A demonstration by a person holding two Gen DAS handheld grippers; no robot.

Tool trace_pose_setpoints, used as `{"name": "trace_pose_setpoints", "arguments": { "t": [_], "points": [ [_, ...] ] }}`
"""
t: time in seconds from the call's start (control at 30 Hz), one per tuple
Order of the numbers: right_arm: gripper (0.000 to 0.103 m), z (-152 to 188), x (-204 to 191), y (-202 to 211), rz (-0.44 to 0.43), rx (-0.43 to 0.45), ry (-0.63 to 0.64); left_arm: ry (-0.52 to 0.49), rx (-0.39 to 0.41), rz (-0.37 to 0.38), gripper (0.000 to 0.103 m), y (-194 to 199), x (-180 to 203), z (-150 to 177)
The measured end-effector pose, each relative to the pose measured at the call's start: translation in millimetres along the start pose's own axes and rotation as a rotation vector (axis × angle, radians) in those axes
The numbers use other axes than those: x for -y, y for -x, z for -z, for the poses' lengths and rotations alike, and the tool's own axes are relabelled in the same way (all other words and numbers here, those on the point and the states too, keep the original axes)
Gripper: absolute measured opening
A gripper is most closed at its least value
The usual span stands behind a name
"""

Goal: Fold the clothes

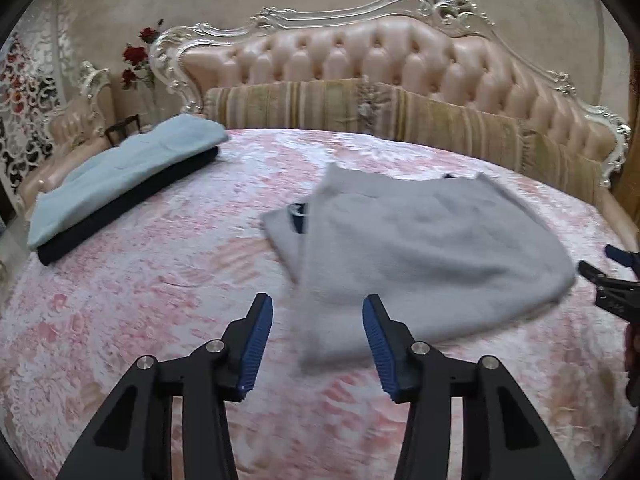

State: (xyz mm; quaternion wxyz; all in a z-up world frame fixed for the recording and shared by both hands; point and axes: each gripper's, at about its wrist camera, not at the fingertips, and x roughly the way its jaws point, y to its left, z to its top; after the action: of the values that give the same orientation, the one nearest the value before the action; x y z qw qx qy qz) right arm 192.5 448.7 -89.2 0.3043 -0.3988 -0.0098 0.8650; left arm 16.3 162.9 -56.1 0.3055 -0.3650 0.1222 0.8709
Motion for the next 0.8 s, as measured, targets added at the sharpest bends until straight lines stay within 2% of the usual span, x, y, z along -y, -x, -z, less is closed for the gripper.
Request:
{"name": "trace_pose_setpoints", "arguments": {
  "t": [0.2, 0.37, 0.8],
  "points": [
    [0.081, 5.6, 7.8, 15.2, -0.014, 0.014, -0.022, -0.054, 0.018, 0.063, 0.05, 19.4, 27.3, 3.8],
    [0.081, 8.7, 17.8, 25.7, -0.05, 0.02, -0.066, -0.069, 0.039, 0.042, 0.061, 32.4, 35.0, 5.3],
    [0.084, 6.2, 20.7, 23.1, -0.081, -0.007, -0.093, -0.083, 0.058, -0.005, 0.067, 37.9, 29.2, 6.9]
  ]
}}
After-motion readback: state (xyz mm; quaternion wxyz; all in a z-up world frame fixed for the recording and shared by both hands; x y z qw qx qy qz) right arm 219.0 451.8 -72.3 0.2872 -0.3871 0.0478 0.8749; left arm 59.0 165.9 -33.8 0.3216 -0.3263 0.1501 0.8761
